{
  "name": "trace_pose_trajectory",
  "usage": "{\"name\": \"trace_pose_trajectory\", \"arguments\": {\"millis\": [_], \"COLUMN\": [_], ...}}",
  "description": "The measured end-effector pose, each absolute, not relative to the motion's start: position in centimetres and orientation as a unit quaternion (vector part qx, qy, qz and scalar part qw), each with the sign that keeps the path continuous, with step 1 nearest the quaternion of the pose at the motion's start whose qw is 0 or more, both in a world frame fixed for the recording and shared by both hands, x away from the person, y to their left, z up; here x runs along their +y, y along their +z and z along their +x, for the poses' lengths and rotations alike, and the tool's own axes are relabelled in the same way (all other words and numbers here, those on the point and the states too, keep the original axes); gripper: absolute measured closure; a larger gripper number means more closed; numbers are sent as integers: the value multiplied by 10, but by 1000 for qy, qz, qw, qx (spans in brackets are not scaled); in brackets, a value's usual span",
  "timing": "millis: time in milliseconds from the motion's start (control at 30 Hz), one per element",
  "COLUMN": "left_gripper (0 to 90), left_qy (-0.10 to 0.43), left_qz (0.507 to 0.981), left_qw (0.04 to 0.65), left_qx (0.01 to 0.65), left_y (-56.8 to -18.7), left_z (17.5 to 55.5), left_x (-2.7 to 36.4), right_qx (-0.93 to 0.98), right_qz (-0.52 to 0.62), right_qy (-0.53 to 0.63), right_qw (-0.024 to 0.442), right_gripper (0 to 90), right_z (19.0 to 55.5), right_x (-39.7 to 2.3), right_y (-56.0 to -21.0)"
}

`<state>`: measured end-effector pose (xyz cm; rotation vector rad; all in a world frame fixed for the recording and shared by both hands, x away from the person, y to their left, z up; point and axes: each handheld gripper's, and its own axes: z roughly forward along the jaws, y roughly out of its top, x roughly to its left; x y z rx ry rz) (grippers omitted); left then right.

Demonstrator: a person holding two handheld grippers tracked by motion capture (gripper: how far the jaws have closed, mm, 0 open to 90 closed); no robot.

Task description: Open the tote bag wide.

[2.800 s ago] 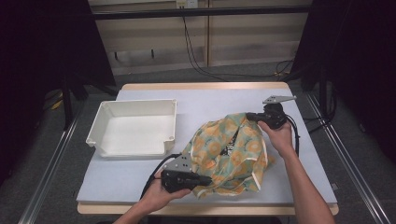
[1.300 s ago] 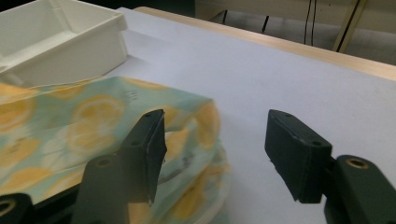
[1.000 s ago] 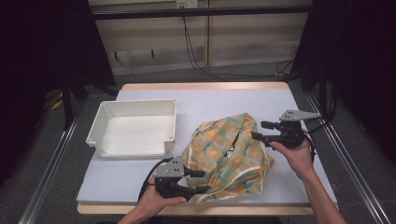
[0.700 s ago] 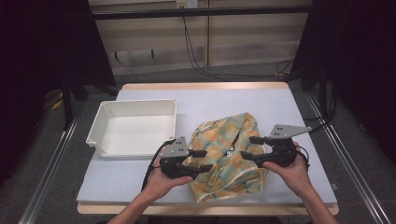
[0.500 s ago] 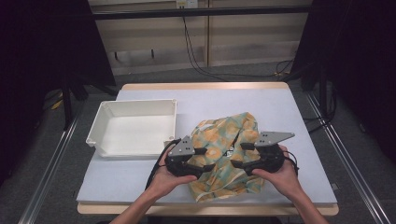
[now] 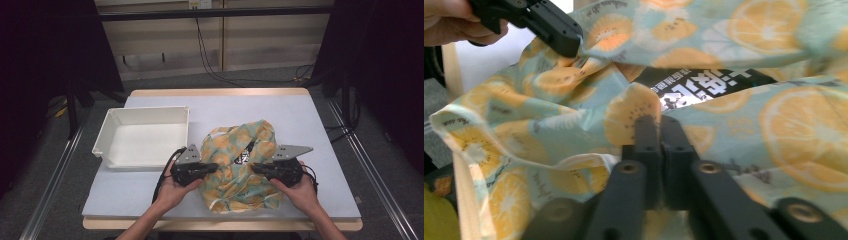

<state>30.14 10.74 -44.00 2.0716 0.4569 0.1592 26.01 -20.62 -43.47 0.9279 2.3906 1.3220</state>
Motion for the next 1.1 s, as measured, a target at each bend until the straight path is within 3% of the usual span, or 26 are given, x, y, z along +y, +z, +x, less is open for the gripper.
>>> {"name": "trace_pose_trajectory", "arguments": {"millis": [367,1100], "left_gripper": [900,900], "left_qy": [59,0], "left_qz": [855,894], "left_qw": [464,404], "left_qx": [225,193], "left_y": [-445,-476], "left_z": [299,283], "left_x": [147,142], "right_qx": [815,829], "right_qz": [347,371], "right_qy": [445,411], "right_qw": [130,80], "right_gripper": [900,900], "right_z": [235,216], "right_x": [-248,-282], "right_y": [-442,-486]}}
